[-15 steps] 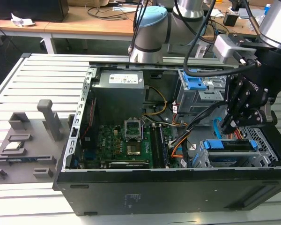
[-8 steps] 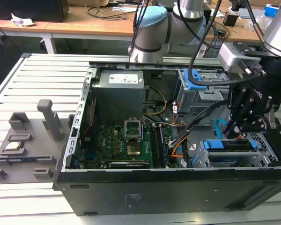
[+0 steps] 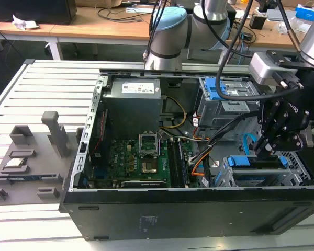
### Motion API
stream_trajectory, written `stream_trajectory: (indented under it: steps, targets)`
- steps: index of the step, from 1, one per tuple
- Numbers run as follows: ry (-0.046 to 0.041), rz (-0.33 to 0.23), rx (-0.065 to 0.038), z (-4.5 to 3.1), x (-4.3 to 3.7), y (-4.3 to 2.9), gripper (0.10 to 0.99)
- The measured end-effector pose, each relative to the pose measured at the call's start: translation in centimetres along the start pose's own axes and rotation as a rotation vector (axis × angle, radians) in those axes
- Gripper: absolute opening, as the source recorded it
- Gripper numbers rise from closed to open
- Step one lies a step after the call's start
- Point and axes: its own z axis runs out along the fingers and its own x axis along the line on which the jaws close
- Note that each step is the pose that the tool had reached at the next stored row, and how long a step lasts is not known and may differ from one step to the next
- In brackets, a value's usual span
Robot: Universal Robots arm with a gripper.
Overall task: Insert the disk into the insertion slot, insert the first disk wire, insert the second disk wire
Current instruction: 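Insert the second disk wire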
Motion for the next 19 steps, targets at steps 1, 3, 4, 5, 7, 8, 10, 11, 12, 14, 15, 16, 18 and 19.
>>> stream_trajectory:
  steps: [1,3,4,5,7,8,10,11,12,14,15,16,18,19]
  targets:
    - [0.0001,0.000,0.000,0.08,0.00,-0.02,0.161]
    - [0.0001,0.000,0.000,0.22,-0.01,-0.10,0.161]
    - [-0.0001,0.000,0.000,0.35,-0.01,-0.14,0.161]
    - [-0.0011,0.000,0.000,0.55,-0.02,-0.16,0.161]
    - [-0.0011,0.000,0.000,0.62,-0.03,-0.24,0.161]
    - [-0.0014,0.000,0.000,0.64,-0.03,-0.29,0.161]
    - [-0.0015,0.000,0.000,0.66,-0.04,-0.40,0.161]
    - [-0.0013,0.000,0.000,0.77,-0.03,-0.40,0.161]
    - [-0.0012,0.000,0.000,0.83,-0.04,-0.41,0.161]
    - [-0.0012,0.000,0.000,1.01,-0.05,-0.43,0.161]
    - [-0.0007,0.000,0.000,1.07,-0.05,-0.43,0.161]
    - [-0.0005,0.000,0.000,1.15,-0.06,-0.43,0.161]
    - [0.0000,0.000,0.000,1.23,-0.06,-0.41,0.161]
    - [0.0000,0.000,0.000,1.23,-0.06,-0.41,0.161]
